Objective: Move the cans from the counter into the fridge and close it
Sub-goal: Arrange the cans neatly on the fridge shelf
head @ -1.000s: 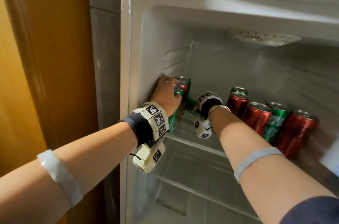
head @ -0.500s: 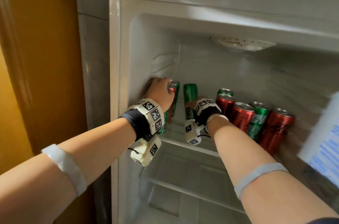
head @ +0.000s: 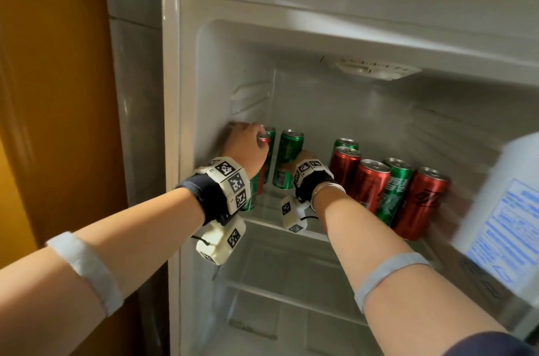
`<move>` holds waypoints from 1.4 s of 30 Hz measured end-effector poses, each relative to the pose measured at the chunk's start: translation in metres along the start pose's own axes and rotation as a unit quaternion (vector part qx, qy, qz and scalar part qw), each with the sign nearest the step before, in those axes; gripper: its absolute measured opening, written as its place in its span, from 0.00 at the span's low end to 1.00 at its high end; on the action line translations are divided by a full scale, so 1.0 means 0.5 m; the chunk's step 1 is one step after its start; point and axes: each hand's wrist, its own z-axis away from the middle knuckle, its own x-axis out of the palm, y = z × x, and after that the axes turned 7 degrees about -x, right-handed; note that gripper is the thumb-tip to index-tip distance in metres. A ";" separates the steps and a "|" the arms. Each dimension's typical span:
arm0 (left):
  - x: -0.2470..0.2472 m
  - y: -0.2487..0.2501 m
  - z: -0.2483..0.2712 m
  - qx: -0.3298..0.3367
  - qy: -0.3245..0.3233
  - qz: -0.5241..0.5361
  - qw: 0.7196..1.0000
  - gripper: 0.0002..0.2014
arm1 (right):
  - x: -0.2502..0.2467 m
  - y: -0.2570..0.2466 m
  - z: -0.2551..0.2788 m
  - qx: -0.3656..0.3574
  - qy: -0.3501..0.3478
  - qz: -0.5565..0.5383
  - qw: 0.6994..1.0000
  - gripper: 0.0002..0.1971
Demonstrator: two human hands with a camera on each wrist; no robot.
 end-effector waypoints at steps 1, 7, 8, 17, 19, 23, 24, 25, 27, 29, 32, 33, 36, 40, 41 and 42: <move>0.002 0.000 0.003 0.003 0.000 -0.001 1.000 0.14 | 0.005 0.004 -0.004 0.001 -0.001 0.020 1.000 0.25; 0.021 0.030 0.021 0.044 0.009 0.009 0.999 0.14 | -0.039 -0.007 0.018 -0.030 0.042 0.094 0.994 0.21; 0.024 0.040 0.025 0.054 0.008 0.021 0.998 0.15 | -0.056 -0.008 0.023 -0.035 0.062 0.112 0.991 0.18; 0.063 0.068 0.048 0.103 -0.094 0.028 0.990 0.21 | -0.175 0.065 0.117 0.061 0.183 0.221 0.956 0.26; 0.071 0.065 0.051 0.103 -0.110 0.033 0.988 0.22 | -0.177 0.084 0.133 0.090 0.147 0.218 0.961 0.33; 0.097 0.060 0.066 0.105 -0.142 0.027 0.984 0.25 | -0.162 0.102 0.147 0.084 0.162 0.200 0.963 0.33; 0.103 0.059 0.068 0.106 -0.144 0.030 0.983 0.26 | -0.158 0.104 0.145 0.081 0.167 0.200 0.962 0.31; 0.109 0.057 0.069 0.108 -0.143 0.033 0.983 0.26 | -0.155 0.105 0.145 0.079 0.170 0.197 0.962 0.30; 0.118 0.054 0.070 0.112 -0.140 0.031 0.983 0.26 | -0.155 0.109 0.145 0.064 0.165 0.186 0.966 0.28; 0.120 0.055 0.066 0.116 -0.135 0.021 0.984 0.26 | -0.165 0.107 0.148 0.036 0.150 0.167 0.974 0.27; 0.114 0.059 0.055 0.114 -0.134 -0.003 0.984 0.28 | -0.175 0.094 0.153 0.009 0.136 0.142 0.980 0.29; 0.110 0.059 0.049 0.112 -0.131 -0.009 0.985 0.29 | -0.173 0.088 0.151 0.001 0.139 0.131 0.982 0.29; 0.092 0.059 0.029 0.118 -0.104 -0.010 0.988 0.29 | -0.153 0.067 0.138 -0.039 0.145 0.108 0.983 0.29; 0.053 0.060 0.001 0.128 -0.041 -0.009 0.991 0.23 | -0.123 0.017 0.112 -0.085 0.107 0.093 0.986 0.26; 0.043 0.059 -0.005 0.123 -0.031 -0.008 0.992 0.21 | -0.113 0.004 0.104 -0.090 0.100 0.102 0.986 0.25; 0.034 0.058 -0.009 0.114 -0.026 -0.007 0.993 0.20 | -0.104 -0.007 0.093 -0.097 0.098 0.109 0.984 0.24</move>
